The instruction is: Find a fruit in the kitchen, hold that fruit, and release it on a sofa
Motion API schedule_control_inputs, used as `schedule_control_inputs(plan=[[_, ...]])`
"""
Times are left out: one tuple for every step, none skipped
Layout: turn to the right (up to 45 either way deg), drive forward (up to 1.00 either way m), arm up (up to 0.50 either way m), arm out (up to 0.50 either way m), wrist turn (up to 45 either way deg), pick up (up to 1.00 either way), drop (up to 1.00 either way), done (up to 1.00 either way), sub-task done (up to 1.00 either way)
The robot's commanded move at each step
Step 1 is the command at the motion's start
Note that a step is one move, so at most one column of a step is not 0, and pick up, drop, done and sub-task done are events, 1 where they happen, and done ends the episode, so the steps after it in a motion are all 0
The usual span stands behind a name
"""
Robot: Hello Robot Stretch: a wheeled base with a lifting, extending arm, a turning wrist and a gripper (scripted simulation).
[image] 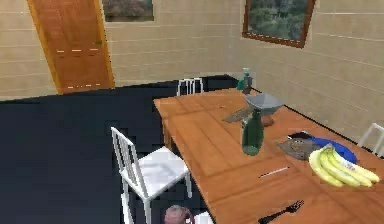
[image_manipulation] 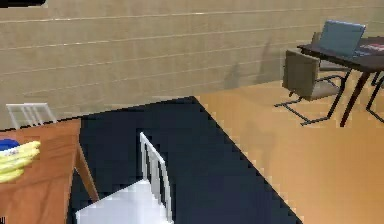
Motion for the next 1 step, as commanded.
schedule_control_inputs(plan=[[-39.0, 0.00, 0.00, 0.00, 0.0, 0.00, 0.00, 0.00, 0.00]])
